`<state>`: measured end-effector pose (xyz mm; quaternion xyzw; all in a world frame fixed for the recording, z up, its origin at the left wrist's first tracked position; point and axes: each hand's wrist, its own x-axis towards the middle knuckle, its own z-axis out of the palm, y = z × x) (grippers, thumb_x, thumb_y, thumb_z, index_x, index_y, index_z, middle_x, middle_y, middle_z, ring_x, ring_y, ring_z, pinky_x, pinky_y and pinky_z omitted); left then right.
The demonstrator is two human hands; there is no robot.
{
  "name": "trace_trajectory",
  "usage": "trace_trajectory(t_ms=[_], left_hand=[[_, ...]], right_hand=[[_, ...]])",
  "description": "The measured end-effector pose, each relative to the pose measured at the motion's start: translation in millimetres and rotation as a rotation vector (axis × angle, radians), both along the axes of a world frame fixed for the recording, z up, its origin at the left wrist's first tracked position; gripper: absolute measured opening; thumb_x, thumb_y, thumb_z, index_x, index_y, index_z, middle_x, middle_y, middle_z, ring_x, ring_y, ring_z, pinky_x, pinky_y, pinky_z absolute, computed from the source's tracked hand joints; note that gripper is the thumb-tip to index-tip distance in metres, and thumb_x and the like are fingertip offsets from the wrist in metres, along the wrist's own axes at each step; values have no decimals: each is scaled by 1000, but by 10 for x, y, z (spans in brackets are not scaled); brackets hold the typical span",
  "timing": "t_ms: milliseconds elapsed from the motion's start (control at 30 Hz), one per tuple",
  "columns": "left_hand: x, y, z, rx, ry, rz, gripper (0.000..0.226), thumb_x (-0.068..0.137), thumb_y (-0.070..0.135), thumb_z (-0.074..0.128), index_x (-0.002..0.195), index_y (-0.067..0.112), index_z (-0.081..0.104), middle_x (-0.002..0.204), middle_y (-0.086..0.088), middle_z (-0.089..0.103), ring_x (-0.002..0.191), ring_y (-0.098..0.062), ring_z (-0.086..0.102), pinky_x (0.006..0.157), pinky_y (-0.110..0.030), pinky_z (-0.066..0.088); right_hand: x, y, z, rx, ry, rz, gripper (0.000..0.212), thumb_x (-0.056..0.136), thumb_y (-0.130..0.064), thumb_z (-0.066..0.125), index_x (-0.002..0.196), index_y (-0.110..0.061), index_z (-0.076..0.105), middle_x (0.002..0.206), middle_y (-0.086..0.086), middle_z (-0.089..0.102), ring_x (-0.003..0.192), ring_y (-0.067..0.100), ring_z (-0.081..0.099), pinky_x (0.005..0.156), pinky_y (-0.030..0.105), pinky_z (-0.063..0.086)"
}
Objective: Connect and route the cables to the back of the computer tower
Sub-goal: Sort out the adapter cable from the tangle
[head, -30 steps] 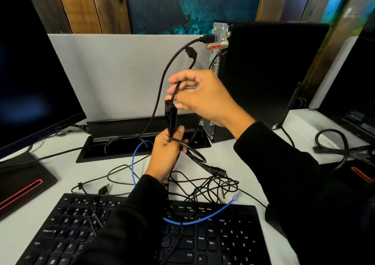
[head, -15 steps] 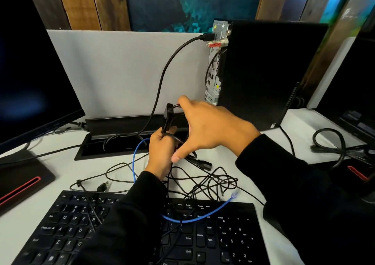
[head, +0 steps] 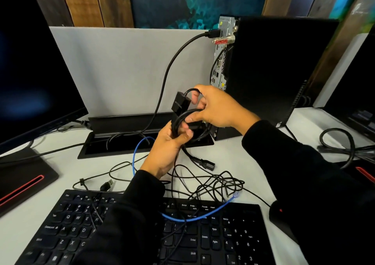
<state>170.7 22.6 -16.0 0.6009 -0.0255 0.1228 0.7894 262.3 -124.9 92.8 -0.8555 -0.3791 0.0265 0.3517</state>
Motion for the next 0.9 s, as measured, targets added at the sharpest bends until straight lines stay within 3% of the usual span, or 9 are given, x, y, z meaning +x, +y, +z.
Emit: trace_trajectory(t_ms=[67, 200, 300, 400, 467, 600, 700, 800, 900], left_hand=[[5, 23, -37, 26, -13, 14, 18, 88, 7, 69, 96, 22, 65, 94, -10, 64, 106, -27, 65, 99, -38, 47], [-31, 76, 47, -5, -56, 21, 15, 96, 0, 62, 108, 8, 64, 94, -11, 73, 116, -30, 69, 105, -40, 47], [-1, 149, 192, 12, -96, 12, 29, 91, 2, 68, 119, 6, 63, 93, -5, 76, 88, -24, 73, 89, -37, 54], [69, 219, 330, 112, -73, -49, 33, 88, 11, 74, 119, 10, 65, 84, 0, 69, 59, -16, 53, 75, -36, 54], [105, 247, 363, 137, -64, -143, 14, 87, 23, 76, 97, 14, 70, 67, 2, 54, 54, -14, 45, 73, -35, 51], [156, 285, 320, -28, -18, -272, 42, 78, 53, 83, 85, 15, 65, 65, 0, 31, 54, -12, 40, 72, -33, 49], [161, 267, 281, -2, -18, -344, 36, 82, 50, 79, 98, 18, 73, 70, 1, 45, 57, -12, 47, 77, -33, 52], [136, 286, 275, 65, -31, -319, 36, 90, 42, 71, 111, 13, 66, 90, -5, 65, 57, -13, 50, 81, -35, 53], [113, 274, 306, 308, -64, -162, 18, 102, 26, 58, 112, 10, 60, 73, -2, 57, 55, -12, 46, 78, -42, 48]], right_hand=[[4, 14, -15, 66, -37, -39, 46, 73, -31, 91, 93, -14, 54, 76, 12, 62, 66, 29, 59, 68, 41, 56], [-14, -1, -38, 224, -92, -142, 54, 63, -39, 97, 77, -14, 51, 67, -1, 51, 59, 12, 45, 58, 31, 50], [-35, -16, -80, 231, -99, -147, 55, 62, -42, 96, 72, -16, 50, 63, -4, 49, 55, 12, 45, 55, 32, 49], [-52, -1, -113, 204, -143, -141, 54, 64, -43, 95, 69, -15, 48, 62, -3, 47, 56, 13, 44, 55, 35, 48], [-55, 12, -94, 155, -198, -140, 55, 66, -44, 93, 66, -16, 45, 61, -3, 45, 57, 12, 38, 54, 31, 41], [-101, -4, -24, 79, -247, -156, 63, 58, -59, 92, 66, -30, 36, 64, -13, 40, 54, 1, 36, 54, 24, 33], [-84, -31, -21, 91, -229, -187, 65, 60, -55, 93, 66, -33, 32, 66, -15, 37, 54, -1, 36, 55, 24, 33], [-65, -27, -41, 90, -254, -158, 65, 61, -54, 93, 70, -26, 36, 65, -7, 44, 55, 11, 39, 52, 39, 46], [-107, -64, -5, 90, -289, -84, 55, 66, -42, 94, 85, -20, 47, 76, -2, 56, 62, 11, 47, 58, 34, 53]])
